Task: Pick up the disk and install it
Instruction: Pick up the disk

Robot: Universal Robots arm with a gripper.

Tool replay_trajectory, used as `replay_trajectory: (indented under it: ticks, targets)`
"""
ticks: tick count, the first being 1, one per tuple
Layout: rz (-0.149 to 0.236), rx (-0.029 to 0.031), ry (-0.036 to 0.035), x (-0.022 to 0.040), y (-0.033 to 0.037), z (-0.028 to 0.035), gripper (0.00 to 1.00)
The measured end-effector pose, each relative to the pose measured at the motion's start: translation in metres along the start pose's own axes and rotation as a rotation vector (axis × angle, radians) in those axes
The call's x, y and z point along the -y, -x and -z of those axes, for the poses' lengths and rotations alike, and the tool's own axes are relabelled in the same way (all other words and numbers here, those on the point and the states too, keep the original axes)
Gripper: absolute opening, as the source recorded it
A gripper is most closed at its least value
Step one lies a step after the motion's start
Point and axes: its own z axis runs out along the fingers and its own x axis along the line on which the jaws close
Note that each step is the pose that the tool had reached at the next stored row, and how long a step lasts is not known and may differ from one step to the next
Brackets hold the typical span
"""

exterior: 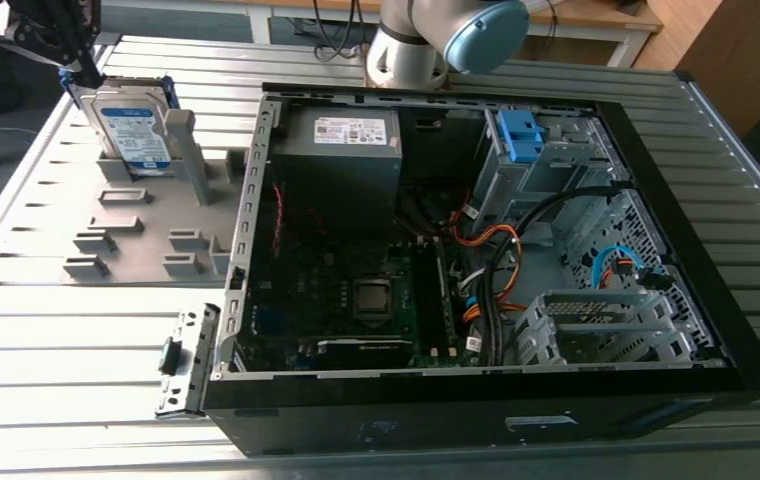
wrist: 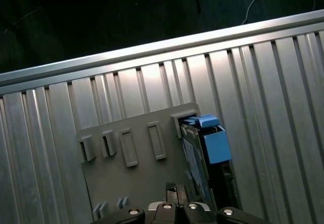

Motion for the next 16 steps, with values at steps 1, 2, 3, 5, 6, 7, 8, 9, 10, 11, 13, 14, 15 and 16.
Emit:
replay_trajectory:
  ticks: [1,2,3,5,6,7,8,9,10,11,13,14,15,16]
  targets:
    - [0.002,-0.0001,0.0,0.0,0.0,0.0,0.11]
    - [0.003,-0.0001,0.0001,0.0,0.0,0.0,0.11]
    - [0.005,-0.0001,0.0001,0.0,0.0,0.0,0.11]
    - [0.008,-0.0002,0.0002,0.0,0.0,0.0,0.11]
    - [0.01,-0.0003,0.0003,0.0,0.0,0.0,0.11]
    - [0.012,-0.0003,0.0003,0.0,0.0,0.0,0.11]
    - [0.013,-0.0003,0.0004,0.0,0.0,0.0,0.11]
    - [0.015,-0.0004,0.0004,0.0,0.0,0.0,0.11]
    - [0.017,-0.0004,0.0005,0.0,0.0,0.0,0.11]
    - [0.019,-0.0004,0.0005,0.0,0.0,0.0,0.11]
    - [0.022,-0.0005,0.0005,0.0,0.0,0.0,0.11]
    - [0.024,-0.0005,0.0006,0.0,0.0,0.0,0.11]
    - [0.025,-0.0006,0.0007,0.0,0.0,0.0,0.11]
    - [0.027,-0.0006,0.0007,0.0,0.0,0.0,0.11]
